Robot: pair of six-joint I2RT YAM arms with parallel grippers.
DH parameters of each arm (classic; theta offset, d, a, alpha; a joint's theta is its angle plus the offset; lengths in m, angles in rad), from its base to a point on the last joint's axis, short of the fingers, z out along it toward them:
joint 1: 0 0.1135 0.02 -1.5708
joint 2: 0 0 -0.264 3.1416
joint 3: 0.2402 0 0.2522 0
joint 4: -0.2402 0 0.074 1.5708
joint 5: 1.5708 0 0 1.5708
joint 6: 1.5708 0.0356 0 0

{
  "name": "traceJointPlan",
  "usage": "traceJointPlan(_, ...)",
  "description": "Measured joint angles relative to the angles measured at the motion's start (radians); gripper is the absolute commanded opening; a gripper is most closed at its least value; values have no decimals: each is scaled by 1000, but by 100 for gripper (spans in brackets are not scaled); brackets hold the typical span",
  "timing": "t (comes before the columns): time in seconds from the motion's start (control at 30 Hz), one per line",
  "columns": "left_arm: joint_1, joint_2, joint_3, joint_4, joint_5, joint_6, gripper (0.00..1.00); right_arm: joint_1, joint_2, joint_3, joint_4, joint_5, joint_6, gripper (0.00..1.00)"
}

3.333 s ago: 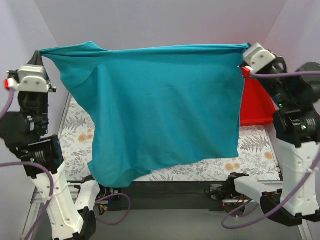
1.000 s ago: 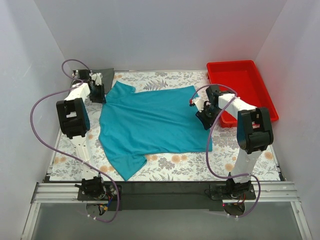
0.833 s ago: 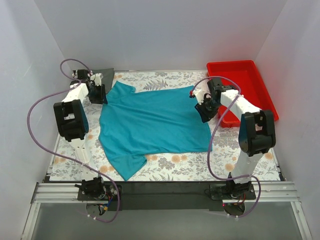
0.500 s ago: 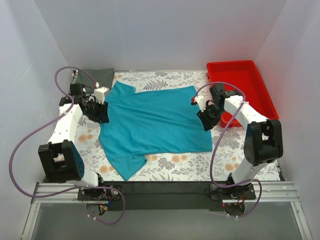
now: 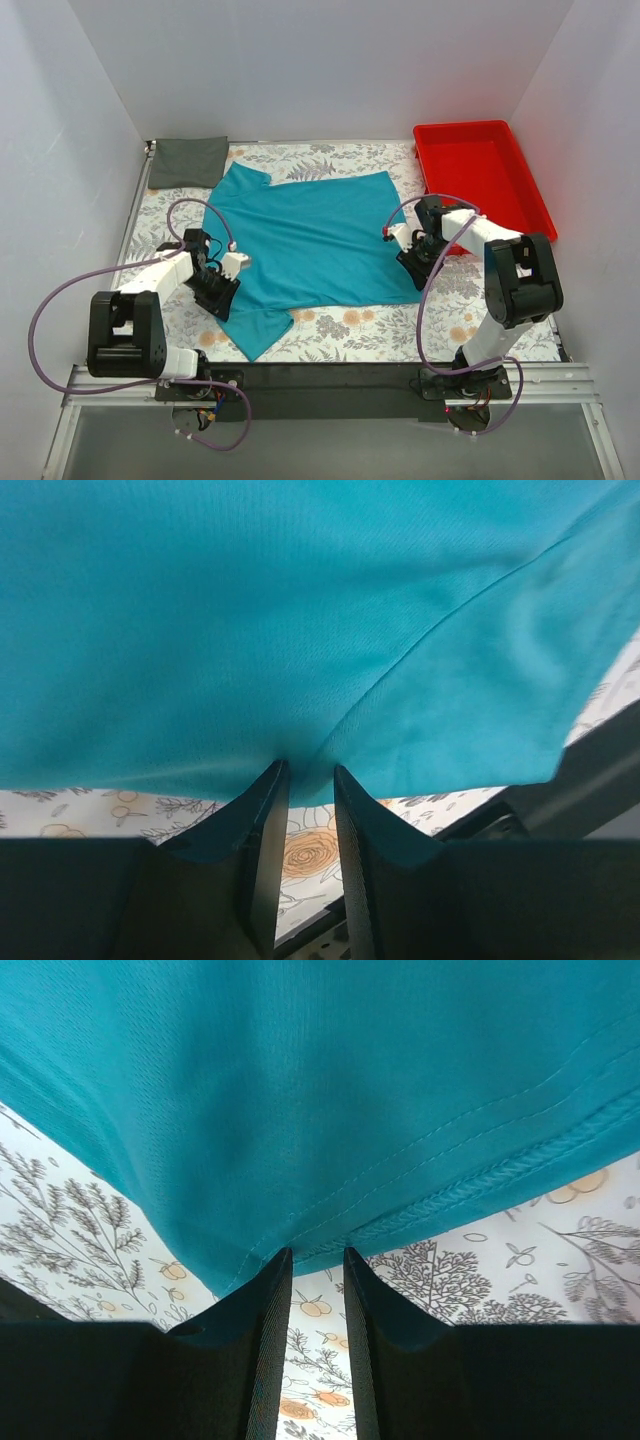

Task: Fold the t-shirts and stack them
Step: Flatten the tshirt out

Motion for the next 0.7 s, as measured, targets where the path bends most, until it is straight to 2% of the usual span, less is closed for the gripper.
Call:
traceJointPlan(0.27,-3,-65,-58,-16,-92,63,22,10,-37,-72,23,44,-10,34)
traceJointPlan(0.4,-3,-124,-42,-126,-92,140,22,25,-77,-97,-23,41,-25,34)
traceJointPlan(0.57,-4,-153,123,-246,-81,181,22,31,-130,-19,-114,-18,-30,36)
traceJointPlan(0.7,-4,-68,267,-182,-64,132,23,31,-120,81,-112,-46,-22,33)
